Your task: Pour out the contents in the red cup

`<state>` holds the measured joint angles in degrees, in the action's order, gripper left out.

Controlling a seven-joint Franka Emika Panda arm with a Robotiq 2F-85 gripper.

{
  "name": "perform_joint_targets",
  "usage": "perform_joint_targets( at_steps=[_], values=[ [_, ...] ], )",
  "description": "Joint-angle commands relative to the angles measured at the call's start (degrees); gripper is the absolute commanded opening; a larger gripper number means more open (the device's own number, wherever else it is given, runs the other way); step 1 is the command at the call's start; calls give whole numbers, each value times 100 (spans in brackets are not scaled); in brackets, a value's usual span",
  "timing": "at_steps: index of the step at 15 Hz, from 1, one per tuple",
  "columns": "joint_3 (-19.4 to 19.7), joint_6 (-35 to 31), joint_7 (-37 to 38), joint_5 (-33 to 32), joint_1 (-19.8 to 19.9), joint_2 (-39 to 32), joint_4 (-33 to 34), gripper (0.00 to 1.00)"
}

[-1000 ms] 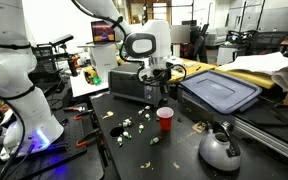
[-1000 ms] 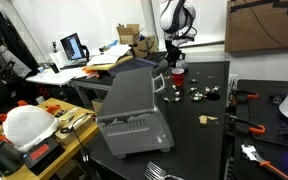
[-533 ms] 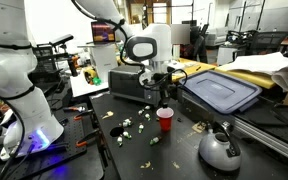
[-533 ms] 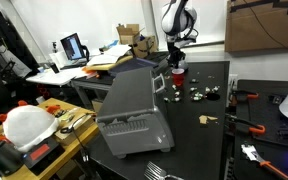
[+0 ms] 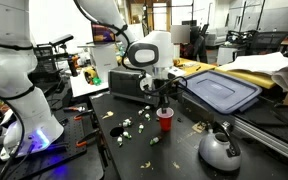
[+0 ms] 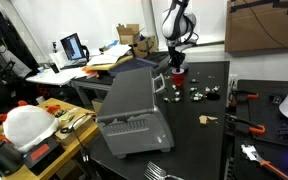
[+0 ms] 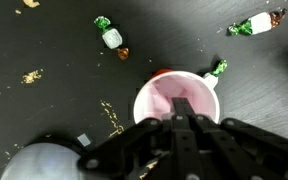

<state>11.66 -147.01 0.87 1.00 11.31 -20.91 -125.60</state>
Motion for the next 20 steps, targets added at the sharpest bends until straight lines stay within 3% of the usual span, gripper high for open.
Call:
perform_joint_targets(
  at_steps=[1, 10, 20],
  values=[
    [-78, -57, -250, 5, 113, -223, 217, 0],
    [-168, -112, -494, 4, 178, -777, 599, 0],
    [-358, -73, -1117, -6, 391, -844, 684, 0]
  ],
)
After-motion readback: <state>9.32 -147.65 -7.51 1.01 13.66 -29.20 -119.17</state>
